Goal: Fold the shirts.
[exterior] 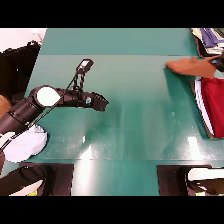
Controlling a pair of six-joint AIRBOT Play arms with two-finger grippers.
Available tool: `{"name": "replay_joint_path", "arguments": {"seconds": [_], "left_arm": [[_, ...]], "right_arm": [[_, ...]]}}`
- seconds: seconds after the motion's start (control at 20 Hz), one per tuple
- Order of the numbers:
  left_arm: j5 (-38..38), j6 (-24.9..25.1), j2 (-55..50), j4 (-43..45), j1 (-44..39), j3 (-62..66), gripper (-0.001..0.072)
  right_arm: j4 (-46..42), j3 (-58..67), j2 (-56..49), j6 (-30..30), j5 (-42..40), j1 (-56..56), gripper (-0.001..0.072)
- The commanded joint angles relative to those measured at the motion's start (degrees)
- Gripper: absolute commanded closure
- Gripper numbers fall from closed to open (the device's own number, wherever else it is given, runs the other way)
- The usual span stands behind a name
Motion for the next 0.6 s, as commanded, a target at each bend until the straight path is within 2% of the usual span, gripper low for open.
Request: {"name": "replay_joint_path", "arguments": {"seconds": [0.0, 0.2, 0.25, 0.55], "left_arm": [[1.3, -0.1, 0.0, -0.4, -0.6, 0.0, 0.0675], [1.2, -0.1, 0.0, -0.4, -0.6, 0.0, 0.0674], [1.2, -0.1, 0.0, -0.4, -0.6, 0.0, 0.0675], [1.2, -0.1, 0.0, -0.4, -0.6, 0.0, 0.0675]], "right_arm": [[0.8, 0.1, 0.3, -0.6, -1.5, -6.4, 0.0697], [11.0, 0.5, 3.5, -4.6, -5.5, -8.9, 0.0697], [11.2, 2.3, 4.2, -4.6, -5.1, -9.1, 0.0697], [9.9, 12.7, 7.7, -4.6, 5.2, -13.3, 0.0697]]}}
